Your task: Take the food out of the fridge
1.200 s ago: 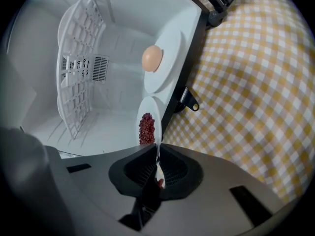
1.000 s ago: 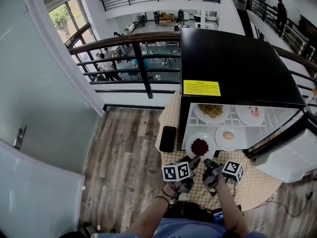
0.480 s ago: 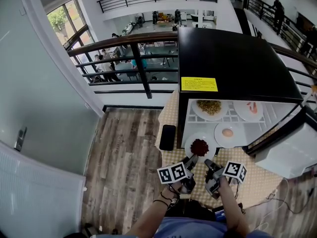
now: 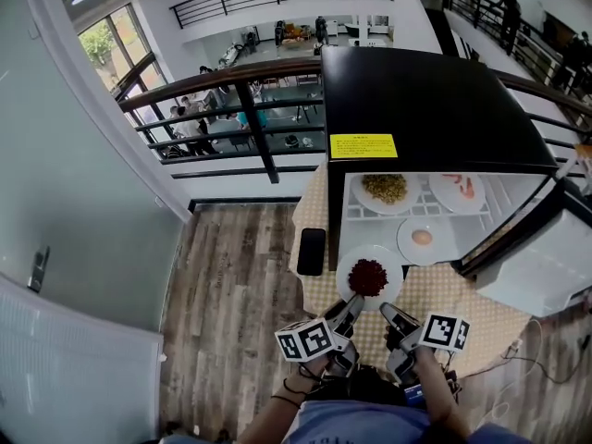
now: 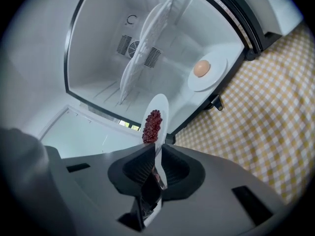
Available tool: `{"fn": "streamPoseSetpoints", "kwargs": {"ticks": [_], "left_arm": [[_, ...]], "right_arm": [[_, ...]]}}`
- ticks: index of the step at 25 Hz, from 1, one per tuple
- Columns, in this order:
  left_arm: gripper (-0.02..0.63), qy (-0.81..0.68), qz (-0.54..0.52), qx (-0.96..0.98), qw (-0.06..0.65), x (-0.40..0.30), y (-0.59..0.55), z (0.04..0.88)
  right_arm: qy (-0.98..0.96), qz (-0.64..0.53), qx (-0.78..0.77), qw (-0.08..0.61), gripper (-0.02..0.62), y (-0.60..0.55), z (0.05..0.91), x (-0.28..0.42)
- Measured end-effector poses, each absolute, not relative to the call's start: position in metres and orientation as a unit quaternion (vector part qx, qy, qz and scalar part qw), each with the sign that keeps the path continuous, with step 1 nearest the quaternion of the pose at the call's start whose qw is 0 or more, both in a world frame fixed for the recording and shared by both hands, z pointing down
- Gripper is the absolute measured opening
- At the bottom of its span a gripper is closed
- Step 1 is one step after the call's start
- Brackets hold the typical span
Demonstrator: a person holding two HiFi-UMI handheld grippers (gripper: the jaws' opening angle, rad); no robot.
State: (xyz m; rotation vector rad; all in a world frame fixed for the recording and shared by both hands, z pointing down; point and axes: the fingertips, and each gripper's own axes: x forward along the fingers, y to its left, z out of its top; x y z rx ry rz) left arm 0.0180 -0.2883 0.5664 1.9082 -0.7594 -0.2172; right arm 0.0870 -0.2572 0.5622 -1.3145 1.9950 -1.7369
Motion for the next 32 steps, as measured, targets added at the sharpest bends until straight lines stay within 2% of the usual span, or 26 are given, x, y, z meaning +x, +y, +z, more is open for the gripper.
{"fn": "streamPoseSetpoints", "kwargs": {"ticks": [10, 32], "left_arm": [[0.075, -0.305, -0.09, 0.811, 0.491, -0.01, -0.249, 0.533], [0.068, -0.225, -0.086, 0.826, 0.51, -0.018, -0.18, 0.521]], "right_arm": [[0.687, -0.573, -0.436, 0.102, 0.051, -0.217, 0.539, 0.062], [0.696, -0.505, -0.5, 0.103, 0.064, -0.14, 0.521, 0.048]]}}
